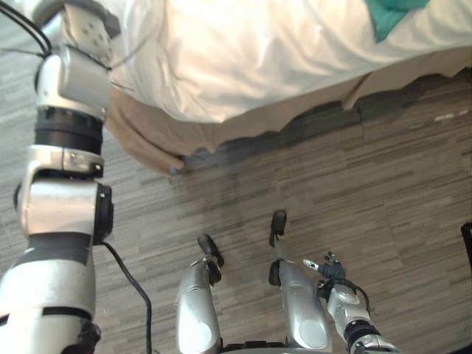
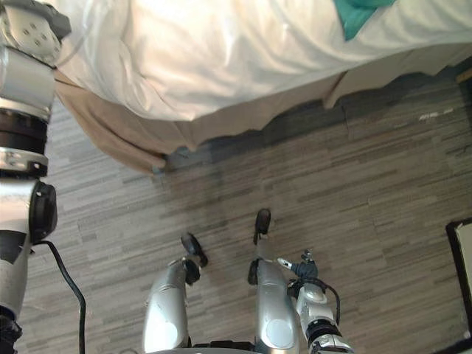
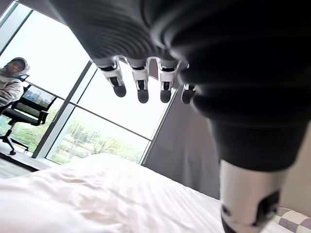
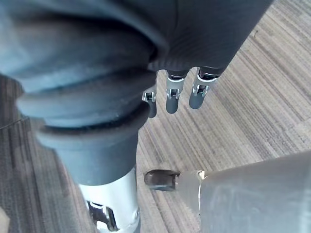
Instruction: Tidy the bed and pick cloth on bed and put in laundry
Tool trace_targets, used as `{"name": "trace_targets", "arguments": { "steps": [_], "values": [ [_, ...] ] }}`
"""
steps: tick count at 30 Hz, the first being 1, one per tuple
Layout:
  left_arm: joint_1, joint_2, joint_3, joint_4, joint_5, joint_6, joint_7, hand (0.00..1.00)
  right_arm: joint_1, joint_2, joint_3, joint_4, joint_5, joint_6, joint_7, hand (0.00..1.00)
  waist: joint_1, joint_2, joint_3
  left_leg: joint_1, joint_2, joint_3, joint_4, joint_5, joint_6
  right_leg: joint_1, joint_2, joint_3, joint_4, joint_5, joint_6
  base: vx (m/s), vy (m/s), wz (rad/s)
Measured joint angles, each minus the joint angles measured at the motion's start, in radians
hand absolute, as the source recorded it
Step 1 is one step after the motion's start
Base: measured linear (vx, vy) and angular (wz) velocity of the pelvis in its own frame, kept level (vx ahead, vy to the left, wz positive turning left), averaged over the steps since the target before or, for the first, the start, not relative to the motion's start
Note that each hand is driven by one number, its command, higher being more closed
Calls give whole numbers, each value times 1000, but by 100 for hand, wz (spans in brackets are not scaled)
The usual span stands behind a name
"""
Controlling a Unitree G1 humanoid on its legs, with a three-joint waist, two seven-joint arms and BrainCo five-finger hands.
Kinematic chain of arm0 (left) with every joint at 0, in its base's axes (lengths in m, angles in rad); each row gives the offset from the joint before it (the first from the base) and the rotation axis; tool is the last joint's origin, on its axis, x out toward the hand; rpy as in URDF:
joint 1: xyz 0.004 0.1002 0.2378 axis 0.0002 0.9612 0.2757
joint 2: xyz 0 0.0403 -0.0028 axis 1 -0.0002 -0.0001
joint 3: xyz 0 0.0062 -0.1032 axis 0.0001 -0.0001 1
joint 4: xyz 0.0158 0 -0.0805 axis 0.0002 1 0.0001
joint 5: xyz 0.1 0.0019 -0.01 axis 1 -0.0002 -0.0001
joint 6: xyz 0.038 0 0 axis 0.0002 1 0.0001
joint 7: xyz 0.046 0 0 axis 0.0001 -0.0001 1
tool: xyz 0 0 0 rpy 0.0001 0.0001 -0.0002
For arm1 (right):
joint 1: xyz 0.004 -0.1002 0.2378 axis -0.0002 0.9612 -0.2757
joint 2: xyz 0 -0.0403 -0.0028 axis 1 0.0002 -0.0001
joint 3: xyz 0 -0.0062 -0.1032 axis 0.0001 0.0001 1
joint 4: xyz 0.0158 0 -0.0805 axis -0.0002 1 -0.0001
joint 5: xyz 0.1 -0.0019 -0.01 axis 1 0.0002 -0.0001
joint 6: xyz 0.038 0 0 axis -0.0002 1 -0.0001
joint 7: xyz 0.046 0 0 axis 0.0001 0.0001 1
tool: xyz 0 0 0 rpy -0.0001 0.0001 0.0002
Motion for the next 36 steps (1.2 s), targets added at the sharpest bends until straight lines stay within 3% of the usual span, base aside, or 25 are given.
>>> {"name": "trace_targets", "arguments": {
  "steps": [1, 2, 5, 6, 7, 9, 11, 15, 18, 20, 21, 23, 26, 31, 36],
  "values": [
    [-16, 0, -3, 14, 0, 4, 0, 0, -5, 3, 0, -4, 5, -5, -1, 0, -1, 0, 3, -16, 2, -4, 7, -1, 1, -12, -1, -2, 0, 4, 5, -80, 19, 4],
    [-38, 0, -4, 29, 1, 5, -4, 100, -14, 7, 0, -14, 20, -7, -1, 0, 0, 0, 3, -46, 10, -9, 22, -4, 7, -31, 0, -1, 0, 12, 15, -65, 17, 5],
    [-62, -2, -2, 30, 3, 5, -41, 100, -26, 22, -5, -78, 46, -8, -12, 0, 10, 1, 6, -137, 46, -26, 90, -30, 19, -85, 15, 1, 0, 25, 38, -80, 24, -8],
    [-62, -7, 6, 29, 3, 3, -64, 100, -26, 26, -5, -107, 66, -7, -20, 0, 21, 4, 8, -160, 69, -27, 107, -36, 25, -99, 23, 0, 0, 11, 105, -54, -5, -19],
    [-61, -16, 19, 27, 3, 0, -81, 100, -30, 27, -6, -127, 75, -6, -21, 0, 36, 7, 9, -178, 89, -31, 116, -35, 26, -125, 27, -34, 44, -38, 72, -44, -17, -23],
    [-17, -22, 42, 3, 7, -10, -113, 100, -35, 28, -21, -148, 85, -6, -21, 0, 54, 8, 11, -186, 107, -40, 139, -36, 22, -157, 26, -78, 123, -48, -3, 17, -42, -11],
    [56, -13, 85, -34, 22, -37, -156, 100, -36, 22, -25, -175, 105, -9, -19, 0, 72, 9, 10, -170, 125, -29, 139, -36, 11, -151, 43, -69, 119, -43, -7, 76, -93, -21],
    [157, 32, 85, -112, 5, -111, -249, 100, -61, 13, -37, -184, 109, 7, -10, 0, 74, 14, 7, -147, 136, -18, 134, -37, 8, -120, 55, -63, 85, -34, -15, 54, -67, -8],
    [302, 47, 34, -161, -48, -136, -301, 100, -59, 11, -37, -179, 108, 28, 8, 0, 77, 30, -17, -96, 140, -14, 113, -36, 6, -76, 57, -74, 88, -75, 10, 26, -33, 3],
    [437, 60, -18, -191, -71, -150, -332, 100, -54, 6, -36, -178, 106, 37, 18, 0, 98, 38, -55, -52, 140, 0, 96, -34, -1, -73, 51, -86, 145, -106, -30, 58, -21, -3],
    [532, 66, -33, -218, -78, -152, -349, 0, -44, -2, -27, -178, 101, 39, 29, 0, 103, 45, -81, -21, 139, 7, 81, -32, -14, -53, 53, -85, 147, -111, -38, 86, -16, -4],
    [698, 69, -66, -251, -80, -153, -369, 0, -12, -27, -6, -178, 95, 43, 45, 0, 101, 62, -112, 52, 132, 16, 46, -31, -22, 4, 52, -87, 154, -130, -43, 109, -4, 5],
    [901, 56, -61, -321, -99, -159, -372, 0, 68, -38, 1, -178, 57, 48, 56, 0, 101, 59, -176, 153, 98, 32, -24, -18, -42, 50, 32, -89, 202, -184, -40, 162, 36, 14],
    [1193, -104, 127, -354, -141, -207, -343, 0, 156, -97, 27, -66, -20, 60, 96, 0, 83, 65, -251, 382, -1, 36, -222, 18, -73, 203, -5, -98, 208, -243, -16, 166, 64, 18],
    [1295, -201, 176, -304, -158, -227, -279, 0, 178, -126, 30, -35, -81, 63, 117, 0, 46, 58, -272, 493, -48, 7, -265, 18, -73, 341, -31, -132, 164, -255, 1, 119, 102, 24]
  ]
}}
